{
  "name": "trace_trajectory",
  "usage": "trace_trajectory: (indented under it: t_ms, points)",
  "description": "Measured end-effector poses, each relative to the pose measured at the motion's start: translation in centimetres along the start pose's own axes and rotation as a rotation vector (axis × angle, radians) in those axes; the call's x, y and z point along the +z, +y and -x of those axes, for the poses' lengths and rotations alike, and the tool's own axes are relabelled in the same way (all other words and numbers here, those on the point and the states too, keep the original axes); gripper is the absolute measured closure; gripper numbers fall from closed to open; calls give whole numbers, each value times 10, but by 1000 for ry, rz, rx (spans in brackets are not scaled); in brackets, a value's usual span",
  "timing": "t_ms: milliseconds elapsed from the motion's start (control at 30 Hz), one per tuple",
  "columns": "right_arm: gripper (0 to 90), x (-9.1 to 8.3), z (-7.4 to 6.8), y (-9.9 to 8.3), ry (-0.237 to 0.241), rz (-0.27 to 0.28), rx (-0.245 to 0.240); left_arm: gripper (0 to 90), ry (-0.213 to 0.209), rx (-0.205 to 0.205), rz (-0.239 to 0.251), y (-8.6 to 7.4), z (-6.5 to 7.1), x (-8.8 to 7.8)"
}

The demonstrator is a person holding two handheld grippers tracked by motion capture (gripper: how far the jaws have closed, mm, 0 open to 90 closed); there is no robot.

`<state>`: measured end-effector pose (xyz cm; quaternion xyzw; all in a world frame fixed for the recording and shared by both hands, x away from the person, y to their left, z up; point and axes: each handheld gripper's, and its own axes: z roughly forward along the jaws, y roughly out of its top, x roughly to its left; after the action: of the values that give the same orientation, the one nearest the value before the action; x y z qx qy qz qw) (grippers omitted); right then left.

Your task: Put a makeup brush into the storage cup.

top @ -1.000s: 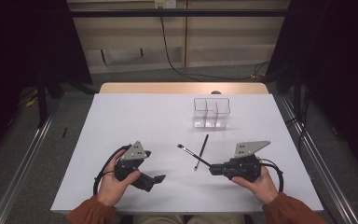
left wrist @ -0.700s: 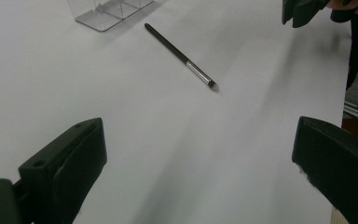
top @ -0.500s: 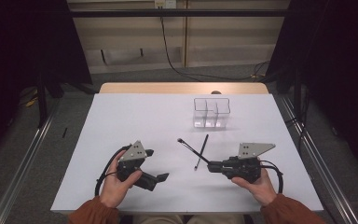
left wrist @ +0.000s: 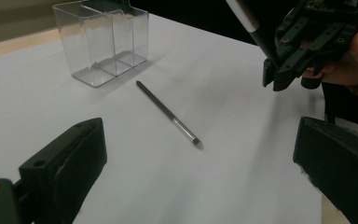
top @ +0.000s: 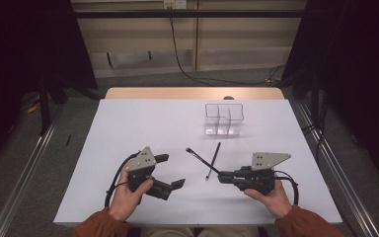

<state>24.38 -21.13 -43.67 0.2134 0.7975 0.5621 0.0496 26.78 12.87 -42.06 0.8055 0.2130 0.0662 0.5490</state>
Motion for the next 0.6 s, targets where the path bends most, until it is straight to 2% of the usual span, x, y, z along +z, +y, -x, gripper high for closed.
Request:
trace_trajectory:
  t_ms: [133,333,367,533,600]
  points:
    - [842,0,0,0,-1,2,-5,26,1,7,0,5,6,7]
    - [842,0,0,0,2,6,-6,26,-55,34,19,13,13,18]
    - [842,0,0,0,2,7,-7,28,-52,36,21,14,14,20]
    - [842,0,0,1,3,11,-7,80,-52,38,18,17,17,28]
    - [843,0,0,1,3,11,-8,147,-56,43,31,19,17,31]
